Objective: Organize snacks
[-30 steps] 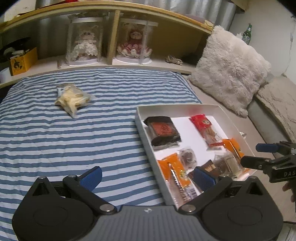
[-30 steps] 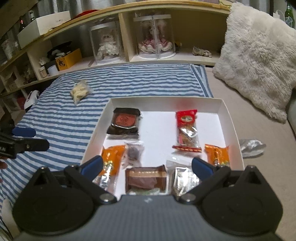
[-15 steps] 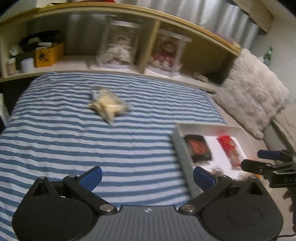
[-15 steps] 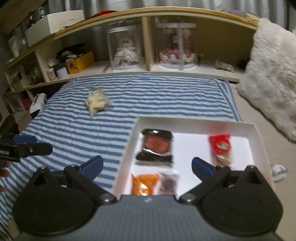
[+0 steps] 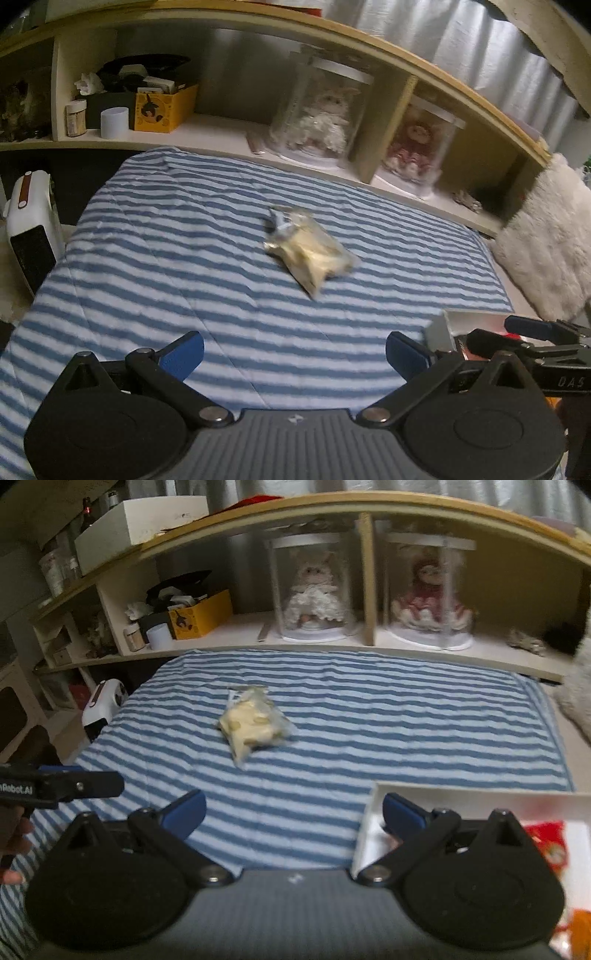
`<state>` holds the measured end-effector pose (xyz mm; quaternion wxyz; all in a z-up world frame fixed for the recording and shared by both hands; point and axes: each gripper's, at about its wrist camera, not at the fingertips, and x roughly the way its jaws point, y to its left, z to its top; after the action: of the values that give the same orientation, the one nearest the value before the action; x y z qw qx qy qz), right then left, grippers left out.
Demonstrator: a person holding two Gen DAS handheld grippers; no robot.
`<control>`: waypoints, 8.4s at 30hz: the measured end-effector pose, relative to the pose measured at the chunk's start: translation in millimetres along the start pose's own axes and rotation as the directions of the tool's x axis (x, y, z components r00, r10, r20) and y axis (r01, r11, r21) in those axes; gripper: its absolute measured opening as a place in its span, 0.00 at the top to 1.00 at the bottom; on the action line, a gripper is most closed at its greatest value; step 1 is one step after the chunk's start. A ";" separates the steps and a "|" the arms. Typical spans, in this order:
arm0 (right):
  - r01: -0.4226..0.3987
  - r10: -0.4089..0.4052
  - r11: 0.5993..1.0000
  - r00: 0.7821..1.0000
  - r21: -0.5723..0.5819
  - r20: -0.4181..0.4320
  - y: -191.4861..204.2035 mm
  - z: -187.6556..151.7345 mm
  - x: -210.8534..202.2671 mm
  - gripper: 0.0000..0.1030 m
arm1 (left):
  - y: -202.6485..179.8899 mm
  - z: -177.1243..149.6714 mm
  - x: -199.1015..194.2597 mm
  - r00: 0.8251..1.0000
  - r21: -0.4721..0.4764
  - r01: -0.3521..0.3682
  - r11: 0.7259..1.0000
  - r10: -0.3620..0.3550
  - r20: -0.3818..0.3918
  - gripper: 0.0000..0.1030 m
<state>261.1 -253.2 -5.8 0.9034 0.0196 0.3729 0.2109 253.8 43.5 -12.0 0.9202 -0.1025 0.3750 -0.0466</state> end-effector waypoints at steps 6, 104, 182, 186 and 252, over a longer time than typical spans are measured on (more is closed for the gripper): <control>-0.006 0.009 0.999 0.998 -0.040 0.056 11.9 15.9 44.6 0.00 | 8.6 18.6 35.2 1.000 0.057 -0.025 0.998 0.025 -0.006 0.00; -0.111 0.112 0.994 0.994 -0.020 0.008 -31.1 -27.0 -44.2 0.55 | -82.2 -22.7 -30.3 0.994 0.031 0.097 0.995 -0.099 0.037 0.53; 0.008 -0.004 0.999 0.996 0.048 -0.091 -168.1 -94.7 -9.0 0.68 | -274.6 -46.1 141.7 0.956 0.119 0.249 0.961 -0.224 -0.188 0.21; 0.058 -0.057 0.998 0.988 0.000 -0.144 -163.6 -99.7 8.7 0.67 | -269.2 -46.1 134.1 0.954 0.119 0.256 0.959 -0.231 -0.192 0.21; 0.307 -0.311 0.950 0.906 0.058 0.287 -58.3 -133.1 -270.2 0.00 | -209.9 -120.4 -166.0 0.985 0.303 -0.039 0.952 -0.015 0.173 0.00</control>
<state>20.7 -429.4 66.8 0.9703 -0.0034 0.2347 0.0578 49.1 -152.6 63.9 0.9543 0.0395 0.2825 -0.0893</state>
